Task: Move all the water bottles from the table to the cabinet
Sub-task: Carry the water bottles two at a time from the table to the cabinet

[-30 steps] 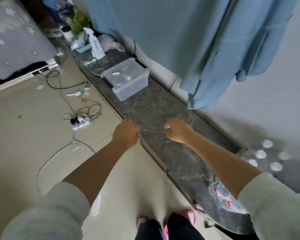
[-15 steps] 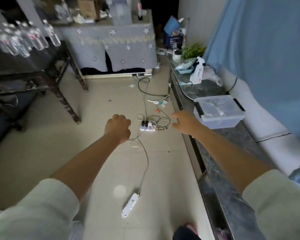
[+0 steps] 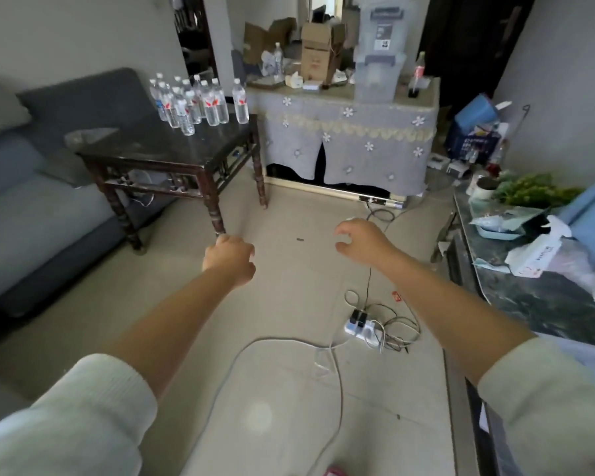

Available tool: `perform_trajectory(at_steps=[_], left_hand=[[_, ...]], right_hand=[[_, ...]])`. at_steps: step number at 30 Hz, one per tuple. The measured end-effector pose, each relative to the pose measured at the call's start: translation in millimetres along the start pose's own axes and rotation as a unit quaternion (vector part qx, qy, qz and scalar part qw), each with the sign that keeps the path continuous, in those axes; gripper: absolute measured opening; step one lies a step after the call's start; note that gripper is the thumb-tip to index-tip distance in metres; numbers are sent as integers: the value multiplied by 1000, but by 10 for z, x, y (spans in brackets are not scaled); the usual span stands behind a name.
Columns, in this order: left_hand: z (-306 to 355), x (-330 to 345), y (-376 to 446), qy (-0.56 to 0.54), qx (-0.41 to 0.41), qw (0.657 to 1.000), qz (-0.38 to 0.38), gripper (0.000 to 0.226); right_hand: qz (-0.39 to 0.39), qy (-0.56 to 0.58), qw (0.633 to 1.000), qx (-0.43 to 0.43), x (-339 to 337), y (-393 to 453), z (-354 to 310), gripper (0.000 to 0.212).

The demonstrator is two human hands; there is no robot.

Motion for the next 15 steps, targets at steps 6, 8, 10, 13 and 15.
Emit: perform_trajectory(at_steps=[6,8,10,13,15], left_hand=[[-249,-379,878,14,-58,998,17,36],[-394,-494,1140,16,-79,996,23,36],[-530,-610,1349,9,-92,995,35,36],[-728,-775,1702,2,-103,993,54,36],[-891,-850,1995,3,-112,992,62,36]], right_hand=[[23,-17,999,-39,-350,1185,-118,38],[13,-26,998,-57,-358,1606,-228,39],[13,-31,996,-77,-362,1923,-372,39],[25,-25,995,-98,-360,2368,-589,35],[36,-23,993,-110,-345,2685,-740,33]])
Point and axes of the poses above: each hand's wrist, its own y-axis towards the middle knuckle, its own x-axis out of the palm, z = x × y, the point moved 6 cm from there along y, towards the middle knuckle, and after that the axes turned 7 degrees about -y, right-handed, at the moved point
